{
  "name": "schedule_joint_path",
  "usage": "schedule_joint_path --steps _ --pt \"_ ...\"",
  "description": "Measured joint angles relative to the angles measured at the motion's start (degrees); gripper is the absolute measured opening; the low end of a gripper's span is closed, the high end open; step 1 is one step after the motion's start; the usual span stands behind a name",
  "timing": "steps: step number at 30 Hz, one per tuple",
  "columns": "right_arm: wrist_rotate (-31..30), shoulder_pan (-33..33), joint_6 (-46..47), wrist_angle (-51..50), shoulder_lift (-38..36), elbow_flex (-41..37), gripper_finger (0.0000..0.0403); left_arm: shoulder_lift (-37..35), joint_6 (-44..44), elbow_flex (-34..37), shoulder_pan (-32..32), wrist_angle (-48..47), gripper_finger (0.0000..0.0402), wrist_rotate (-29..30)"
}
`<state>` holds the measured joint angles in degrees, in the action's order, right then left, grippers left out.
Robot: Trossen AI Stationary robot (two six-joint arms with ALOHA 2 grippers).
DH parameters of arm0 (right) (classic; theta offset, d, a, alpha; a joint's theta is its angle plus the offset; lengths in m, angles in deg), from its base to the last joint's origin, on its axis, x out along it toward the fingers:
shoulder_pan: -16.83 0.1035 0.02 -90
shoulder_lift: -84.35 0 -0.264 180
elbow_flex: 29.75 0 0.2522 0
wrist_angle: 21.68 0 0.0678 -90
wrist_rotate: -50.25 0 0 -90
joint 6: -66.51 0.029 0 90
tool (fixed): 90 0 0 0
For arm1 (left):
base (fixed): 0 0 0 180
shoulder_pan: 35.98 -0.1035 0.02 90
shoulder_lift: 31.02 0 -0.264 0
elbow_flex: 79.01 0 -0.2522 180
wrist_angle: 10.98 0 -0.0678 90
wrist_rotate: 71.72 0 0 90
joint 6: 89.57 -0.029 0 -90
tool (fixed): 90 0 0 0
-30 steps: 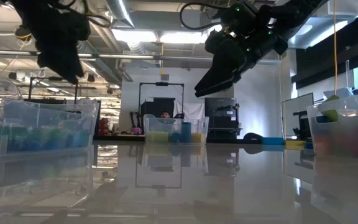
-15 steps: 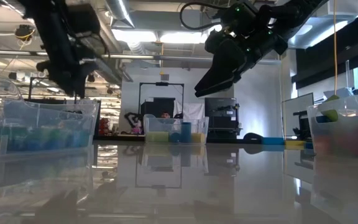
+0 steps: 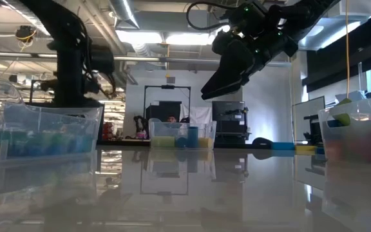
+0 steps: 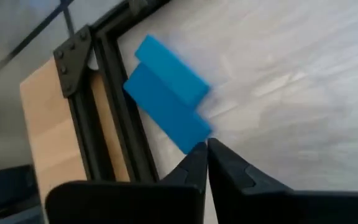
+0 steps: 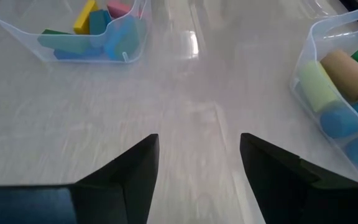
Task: Sort blocks by size
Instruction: Put the blue rectangular block into the bottom left transparent bin
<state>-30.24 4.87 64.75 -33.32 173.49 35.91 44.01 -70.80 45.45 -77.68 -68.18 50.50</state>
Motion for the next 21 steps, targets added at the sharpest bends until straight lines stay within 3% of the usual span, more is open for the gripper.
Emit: schedule_joint_path --steps 6,21 --pt "0.03 0.00 0.00 0.38 0.00 0.00 0.0225 6.12 -0.26 0.00 -2.22 -0.60 0.0007 5.21" --pt "0.10 0.00 0.15 0.79 0.00 0.00 0.0225 15.60 -2.70 -0.02 -4.84 5.58 0.0004 7.85"
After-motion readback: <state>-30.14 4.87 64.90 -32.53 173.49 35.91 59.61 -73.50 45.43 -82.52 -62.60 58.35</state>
